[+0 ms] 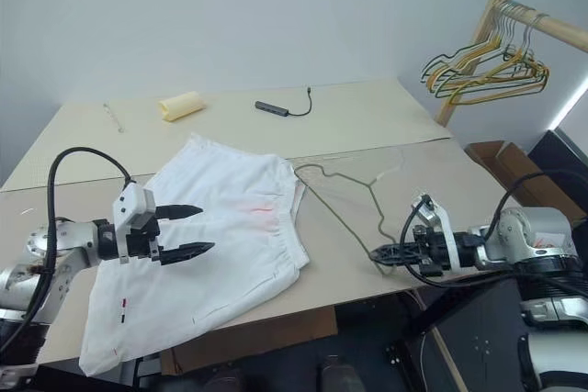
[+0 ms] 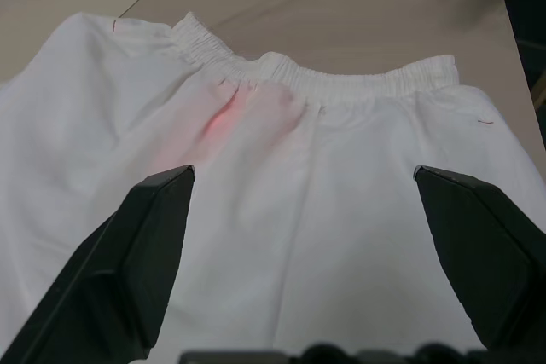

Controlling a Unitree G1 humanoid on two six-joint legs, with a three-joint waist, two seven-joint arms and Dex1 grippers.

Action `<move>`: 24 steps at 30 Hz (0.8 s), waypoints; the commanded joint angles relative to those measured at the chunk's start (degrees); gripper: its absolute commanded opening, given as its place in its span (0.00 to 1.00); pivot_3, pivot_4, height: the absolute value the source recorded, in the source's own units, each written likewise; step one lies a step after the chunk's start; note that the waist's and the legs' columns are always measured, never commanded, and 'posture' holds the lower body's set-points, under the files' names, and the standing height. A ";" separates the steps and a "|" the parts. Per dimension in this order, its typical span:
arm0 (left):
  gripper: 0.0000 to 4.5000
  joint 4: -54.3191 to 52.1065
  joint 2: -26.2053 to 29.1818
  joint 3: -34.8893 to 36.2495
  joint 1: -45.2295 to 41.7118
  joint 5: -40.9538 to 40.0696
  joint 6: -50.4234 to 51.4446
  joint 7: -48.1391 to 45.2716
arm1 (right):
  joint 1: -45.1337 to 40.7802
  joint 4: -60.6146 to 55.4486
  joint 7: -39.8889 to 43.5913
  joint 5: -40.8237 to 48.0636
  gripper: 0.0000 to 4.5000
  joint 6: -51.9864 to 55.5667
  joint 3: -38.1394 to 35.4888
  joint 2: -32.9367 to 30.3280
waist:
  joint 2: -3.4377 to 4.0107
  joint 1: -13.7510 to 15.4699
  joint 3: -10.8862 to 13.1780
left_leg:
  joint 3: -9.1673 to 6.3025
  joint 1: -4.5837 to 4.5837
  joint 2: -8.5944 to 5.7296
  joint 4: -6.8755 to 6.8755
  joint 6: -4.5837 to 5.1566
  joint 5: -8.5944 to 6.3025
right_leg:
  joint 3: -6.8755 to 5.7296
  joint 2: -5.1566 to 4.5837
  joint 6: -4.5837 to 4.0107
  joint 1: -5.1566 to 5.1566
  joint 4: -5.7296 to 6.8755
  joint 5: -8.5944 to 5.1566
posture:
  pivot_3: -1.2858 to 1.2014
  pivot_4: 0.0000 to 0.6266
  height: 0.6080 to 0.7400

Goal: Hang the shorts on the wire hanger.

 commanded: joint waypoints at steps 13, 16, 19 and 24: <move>0.99 -2.64 -0.19 0.69 0.83 0.05 -1.30 0.09 | -7.23 11.16 9.15 -9.44 0.00 -12.97 10.27 2.80 | 0.01 0.30 0.00 | -0.01 -0.03 -0.03 0.01 0.00 0.00 | 0.01 0.00 0.02 -0.02 0.03 0.00 | 0.51 0.00 1.00; 0.99 -2.54 -0.36 0.71 0.97 0.12 -1.61 0.09 | -8.28 11.52 11.18 -10.93 0.00 -14.27 12.10 3.44 | 0.01 0.30 0.00 | 0.00 -0.02 -0.04 0.01 0.00 0.00 | 0.02 0.00 0.02 -0.02 0.04 0.01 | 0.51 0.00 1.00; 0.99 -2.43 -0.52 0.70 1.05 0.16 -1.89 0.09 | -10.33 14.25 11.36 -12.89 0.00 -14.54 13.36 5.14 | 0.01 0.28 0.00 | 0.00 -0.01 -0.03 0.01 0.00 0.00 | 0.01 0.00 0.02 -0.02 0.06 0.01 | 0.51 0.00 1.00; 0.99 -2.47 -0.96 0.61 1.55 0.31 -2.37 0.43 | -15.08 21.09 13.27 -16.73 0.00 -17.13 14.53 7.91 | 0.02 0.32 0.00 | 0.01 -0.01 -0.03 0.02 0.01 0.01 | 0.02 0.01 0.01 -0.02 0.09 0.02 | 0.52 0.00 1.00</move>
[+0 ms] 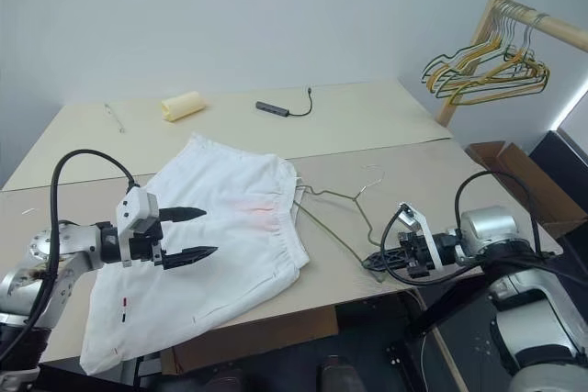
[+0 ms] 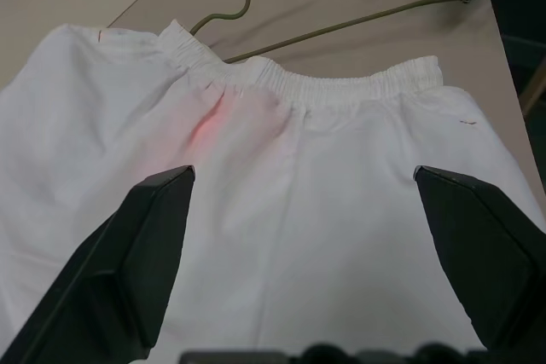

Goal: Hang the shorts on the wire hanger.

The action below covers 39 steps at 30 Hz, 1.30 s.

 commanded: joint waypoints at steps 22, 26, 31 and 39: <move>0.99 -2.37 -2.12 1.27 4.26 1.30 -2.86 3.82 | -20.69 34.02 7.27 -14.65 0.00 -15.47 3.39 13.70 | 0.04 1.93 0.00 | 0.01 -0.03 0.02 0.10 0.00 0.01 | 0.01 0.03 -0.32 -0.08 0.24 0.18 | 0.55 0.00 1.00; 0.99 -3.36 -2.15 1.58 5.23 0.98 -2.64 4.48 | -21.44 36.92 -1.04 -13.90 0.00 -16.43 -5.76 13.25 | 0.04 2.78 0.00 | 0.03 -0.07 0.00 0.14 0.00 0.01 | 0.03 0.01 -0.40 -0.12 0.23 0.23 | 0.55 0.00 1.00; 0.99 -3.51 -2.56 1.06 5.72 1.03 -2.73 4.72 | -19.81 34.81 -6.11 -15.25 0.00 -19.66 -12.03 13.42 | 0.07 3.04 0.01 | 0.04 -0.10 0.02 0.14 -0.01 0.01 | 0.02 0.02 -0.42 -0.17 0.25 0.24 | 0.53 0.00 1.00; 0.99 -0.61 -2.58 -0.60 0.02 1.50 -3.03 2.98 | -13.12 14.61 -13.83 -17.97 0.00 -30.79 -14.65 14.91 | 0.11 2.55 0.02 | 0.07 -0.12 0.02 0.14 -0.01 0.01 | 0.05 0.03 -0.40 -0.20 0.29 0.24 | 0.52 0.00 1.00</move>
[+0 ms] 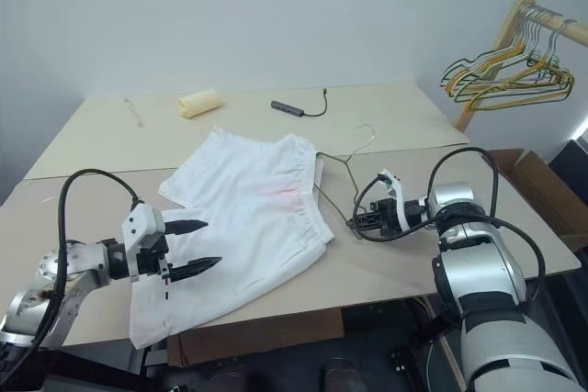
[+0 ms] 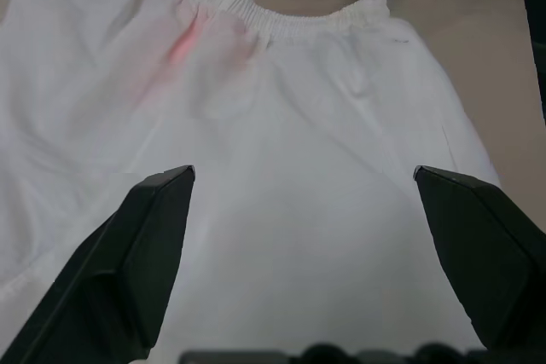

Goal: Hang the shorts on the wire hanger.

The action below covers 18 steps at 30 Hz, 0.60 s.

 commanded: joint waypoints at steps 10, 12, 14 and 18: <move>0.99 5.61 4.30 4.50 -12.03 -1.50 -5.22 -4.74 | 4.69 -36.70 -8.59 -7.14 0.00 -10.84 2.84 -2.08 | 0.04 -1.51 0.02 | -0.01 -0.09 0.00 0.00 0.00 0.00 | 0.00 0.00 0.01 -0.07 -0.02 0.00 | 0.52 0.00 1.00; 0.99 6.26 4.88 6.37 -14.50 -4.03 -4.59 -6.04 | 4.75 -38.98 -9.27 -8.35 0.00 -11.83 3.87 -1.87 | 0.04 -1.57 0.02 | -0.02 -0.08 0.05 0.00 0.00 0.00 | -0.02 0.05 0.06 -0.07 -0.02 -0.04 | 0.52 0.00 1.00; 0.99 7.52 6.17 8.43 -17.84 -5.52 -4.71 -7.36 | 5.10 -41.98 -9.65 -10.13 0.00 -14.00 6.00 -1.47 | 0.04 -1.60 0.02 | -0.01 -0.06 0.05 0.00 0.00 0.00 | -0.01 0.05 0.05 -0.07 -0.03 -0.03 | 0.52 0.00 1.00; 0.99 11.87 8.07 10.05 -24.21 -6.06 -5.44 -9.09 | 4.86 -45.36 -9.93 -11.41 0.00 -15.29 8.70 0.79 | 0.04 -1.61 0.02 | -0.01 -0.10 0.05 0.00 0.00 0.00 | -0.01 0.05 0.04 -0.09 -0.04 -0.03 | 0.53 0.00 1.00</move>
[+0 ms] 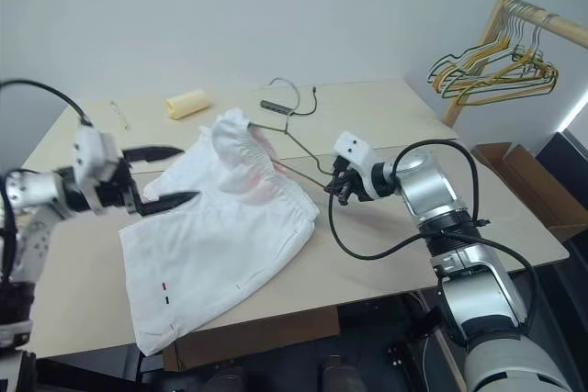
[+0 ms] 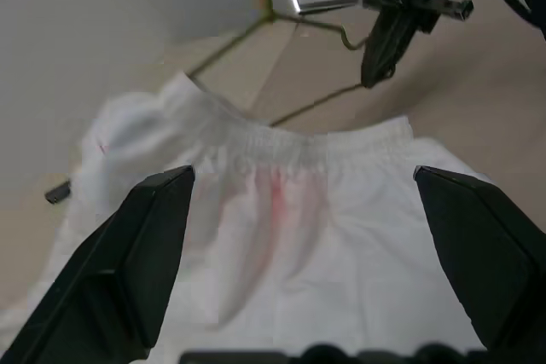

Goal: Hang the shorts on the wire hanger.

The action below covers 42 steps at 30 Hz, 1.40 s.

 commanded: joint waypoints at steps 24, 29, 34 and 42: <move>0.99 37.06 7.62 -15.30 -24.32 8.89 -18.34 -25.00 | -1.32 -14.82 3.81 -4.42 0.00 -2.91 8.16 4.17 | -0.01 0.19 -0.01 | 0.02 -0.11 0.02 0.17 0.00 0.00 | -0.06 0.00 -0.02 -0.04 0.07 0.01 | 0.52 0.00 1.00; 0.80 36.11 9.21 -20.62 -23.25 4.97 -18.31 -25.00 | -1.43 -15.73 3.75 -4.79 0.00 -2.08 8.72 3.98 | -0.01 0.09 0.00 | 0.03 -0.13 0.04 0.25 -0.01 0.00 | -0.06 0.00 0.00 -0.05 0.12 -0.01 | 0.52 0.00 1.00; 0.42 35.84 9.91 -24.71 -22.72 3.73 -19.02 -25.00 | -1.66 -15.83 3.44 -4.76 0.00 -0.80 8.79 4.16 | -0.01 0.05 0.00 | 0.03 -0.13 0.04 0.26 -0.01 0.00 | -0.06 0.00 0.02 -0.05 0.13 -0.01 | 0.51 0.00 1.00; 0.01 38.24 9.22 -26.74 -23.27 5.54 -20.76 -25.00 | -1.89 -15.80 3.16 -4.53 0.00 -0.16 8.73 4.49 | -0.01 0.05 0.00 | 0.03 -0.15 0.05 0.31 0.00 0.00 | -0.06 0.00 0.02 -0.05 0.13 -0.01 | 0.51 0.00 1.00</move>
